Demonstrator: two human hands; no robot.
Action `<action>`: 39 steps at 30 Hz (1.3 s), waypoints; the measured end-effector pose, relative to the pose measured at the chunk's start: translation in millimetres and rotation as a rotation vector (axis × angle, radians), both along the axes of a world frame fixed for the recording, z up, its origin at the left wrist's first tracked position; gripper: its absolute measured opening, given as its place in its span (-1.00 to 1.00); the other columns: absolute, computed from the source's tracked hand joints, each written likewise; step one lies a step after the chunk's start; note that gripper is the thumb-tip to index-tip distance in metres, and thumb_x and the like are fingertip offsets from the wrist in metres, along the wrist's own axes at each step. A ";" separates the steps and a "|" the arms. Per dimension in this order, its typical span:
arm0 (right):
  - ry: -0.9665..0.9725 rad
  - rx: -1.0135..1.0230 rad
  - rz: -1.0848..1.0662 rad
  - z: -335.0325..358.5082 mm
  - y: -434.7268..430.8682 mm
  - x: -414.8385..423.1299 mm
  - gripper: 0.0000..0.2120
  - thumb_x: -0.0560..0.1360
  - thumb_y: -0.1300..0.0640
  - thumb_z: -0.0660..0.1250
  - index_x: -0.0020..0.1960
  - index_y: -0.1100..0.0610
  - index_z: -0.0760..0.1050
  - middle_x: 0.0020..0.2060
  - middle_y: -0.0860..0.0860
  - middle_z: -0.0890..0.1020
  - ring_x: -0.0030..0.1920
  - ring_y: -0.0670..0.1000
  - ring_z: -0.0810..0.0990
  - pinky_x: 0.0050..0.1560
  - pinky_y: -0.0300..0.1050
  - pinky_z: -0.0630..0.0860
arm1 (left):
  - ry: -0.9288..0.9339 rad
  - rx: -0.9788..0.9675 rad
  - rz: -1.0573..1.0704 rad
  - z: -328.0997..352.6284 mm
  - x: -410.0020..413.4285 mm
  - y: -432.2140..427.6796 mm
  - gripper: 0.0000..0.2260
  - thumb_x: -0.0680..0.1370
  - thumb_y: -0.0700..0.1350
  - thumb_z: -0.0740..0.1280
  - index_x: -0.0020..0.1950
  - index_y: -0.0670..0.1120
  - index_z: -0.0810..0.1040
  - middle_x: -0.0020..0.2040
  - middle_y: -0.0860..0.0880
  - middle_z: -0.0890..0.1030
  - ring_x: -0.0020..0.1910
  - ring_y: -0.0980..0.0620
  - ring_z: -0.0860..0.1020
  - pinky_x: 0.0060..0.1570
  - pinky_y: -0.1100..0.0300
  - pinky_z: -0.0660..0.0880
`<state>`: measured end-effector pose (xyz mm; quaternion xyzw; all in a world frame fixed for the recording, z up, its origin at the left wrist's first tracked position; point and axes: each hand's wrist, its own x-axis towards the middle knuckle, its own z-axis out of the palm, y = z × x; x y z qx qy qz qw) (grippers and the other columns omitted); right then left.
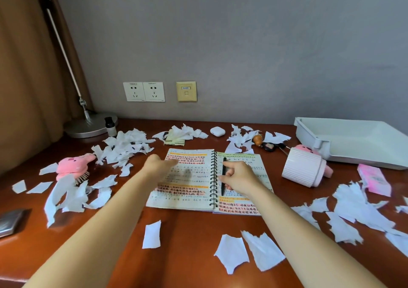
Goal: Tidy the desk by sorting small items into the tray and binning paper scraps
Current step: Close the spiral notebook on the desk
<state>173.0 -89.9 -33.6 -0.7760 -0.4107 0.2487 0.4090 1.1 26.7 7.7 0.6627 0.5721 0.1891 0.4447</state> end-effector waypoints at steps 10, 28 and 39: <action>0.053 0.039 0.029 -9.3 9.7 4.9 -0.42 0.50 0.26 0.36 0.46 0.18 0.25 -0.45 -0.03 0.41 -0.39 -0.07 0.48 0.06 -0.02 0.55 | -0.263 0.148 -0.291 70.5 12.2 -20.9 -0.62 0.57 -0.31 0.24 0.38 -0.14 0.42 0.06 -0.10 0.59 -0.05 -0.04 0.59 -0.29 0.21 0.52; 0.191 -0.097 0.080 28.9 26.0 -8.3 -0.63 0.62 -0.03 0.11 0.19 0.20 0.51 -0.17 0.06 0.63 -0.27 0.00 0.56 -0.13 -0.09 0.52 | -0.386 0.207 -0.303 62.1 30.4 -35.7 -0.78 0.60 -0.02 0.23 0.17 -0.01 0.58 0.02 -0.07 0.59 -0.02 -0.06 0.57 -0.20 0.18 0.52; 0.210 0.162 -0.189 47.1 -9.6 41.4 -0.73 0.59 0.11 0.17 0.06 0.27 0.53 0.00 0.18 0.62 0.07 0.12 0.57 0.16 -0.06 0.46 | 0.321 0.577 -0.488 14.6 110.6 -90.9 -0.72 0.59 -0.09 0.10 0.18 -0.06 0.55 0.12 -0.11 0.61 0.10 -0.18 0.56 -0.06 0.12 0.42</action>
